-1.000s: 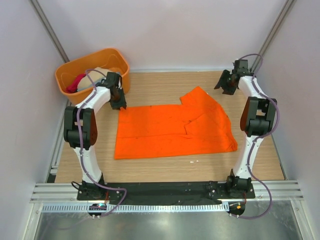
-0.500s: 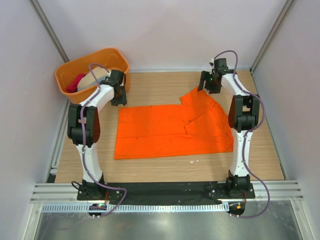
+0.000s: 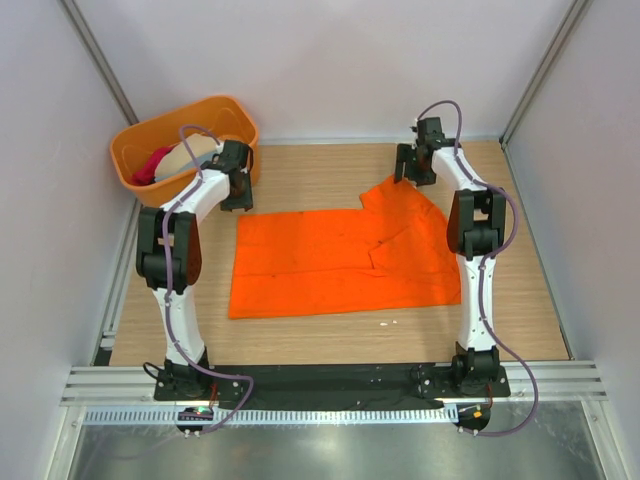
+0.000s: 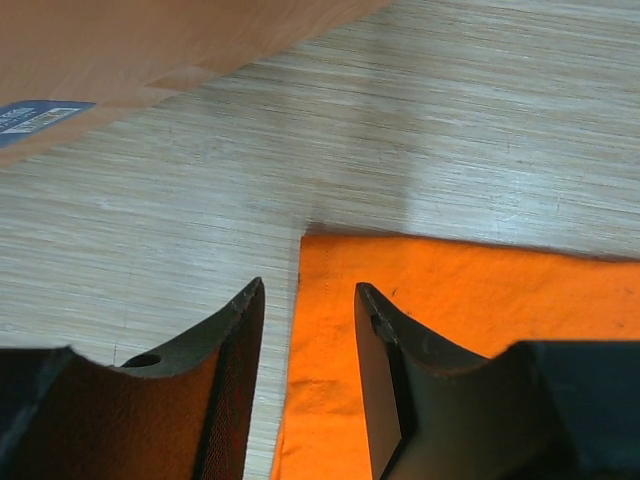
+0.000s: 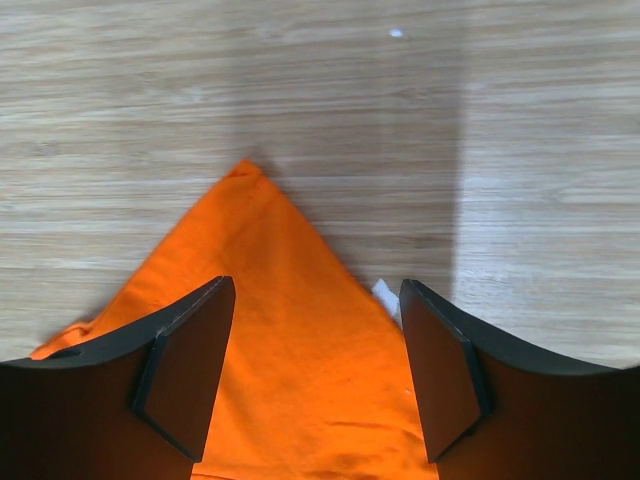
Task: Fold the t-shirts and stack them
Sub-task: Fold the tshirt
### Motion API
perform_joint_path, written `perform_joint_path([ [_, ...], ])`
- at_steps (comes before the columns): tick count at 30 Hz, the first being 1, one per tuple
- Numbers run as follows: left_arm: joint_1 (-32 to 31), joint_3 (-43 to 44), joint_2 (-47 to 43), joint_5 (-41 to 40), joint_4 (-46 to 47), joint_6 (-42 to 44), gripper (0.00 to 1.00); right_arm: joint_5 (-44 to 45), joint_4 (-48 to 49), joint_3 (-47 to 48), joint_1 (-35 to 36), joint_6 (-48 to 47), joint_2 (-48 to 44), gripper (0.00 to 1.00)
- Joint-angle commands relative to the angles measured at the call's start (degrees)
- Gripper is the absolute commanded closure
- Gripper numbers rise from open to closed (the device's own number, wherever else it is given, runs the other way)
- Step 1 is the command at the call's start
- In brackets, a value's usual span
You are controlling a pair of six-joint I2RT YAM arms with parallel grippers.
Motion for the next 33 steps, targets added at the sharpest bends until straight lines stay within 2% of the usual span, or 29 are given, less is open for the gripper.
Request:
perform_joint_path([
  [1,2.5,-0.6,5.1,-1.6,2.8,1.5,0.57,3.4,-1.3,1.8,0.1,-0.9,-0.6,0.27],
  [6,2.5,-1.0,6.4,-0.5,2.5,1.9,0.58,3.6,-2.2,-0.5,0.1,-1.3,-4.1,0.28],
  [11,2.5,2.7,9.5,0.9,-0.2,2.2,0.59,5.2,-2.8,-1.9,-0.6,-1.5,-7.7,0.28],
  [14,2.5,5.9,11.5,2.3,-4.2,0.6,0.6,4.5,-2.5,-3.3,-2.3,-0.5,-10.1,0.28],
  [16,2.4,5.9,11.7,3.8,-5.2,-0.6,0.62,1.0,-2.3,-4.3,-3.7,0.9,-11.5,0.28],
  [19,2.4,2.3,9.1,3.8,-3.4,-2.2,0.64,-1.5,-1.3,-7.3,-6.7,3.1,-13.5,0.28],
  [22,1.6,-1.8,4.3,3.0,0.9,-2.3,0.62,-1.4,-1.1,-10.7,-6.9,3.0,-15.5,0.29],
  [30,0.3,-1.8,2.2,1.9,-0.2,-1.8,0.59,0.3,-3.8,-17.7,-7.0,2.7,-18.1,0.31],
  [33,-0.8,-3.2,0.0,1.7,-0.2,-2.4,0.59,0.8,0.8,-26.2,-7.0,4.7,-24.4,0.35],
])
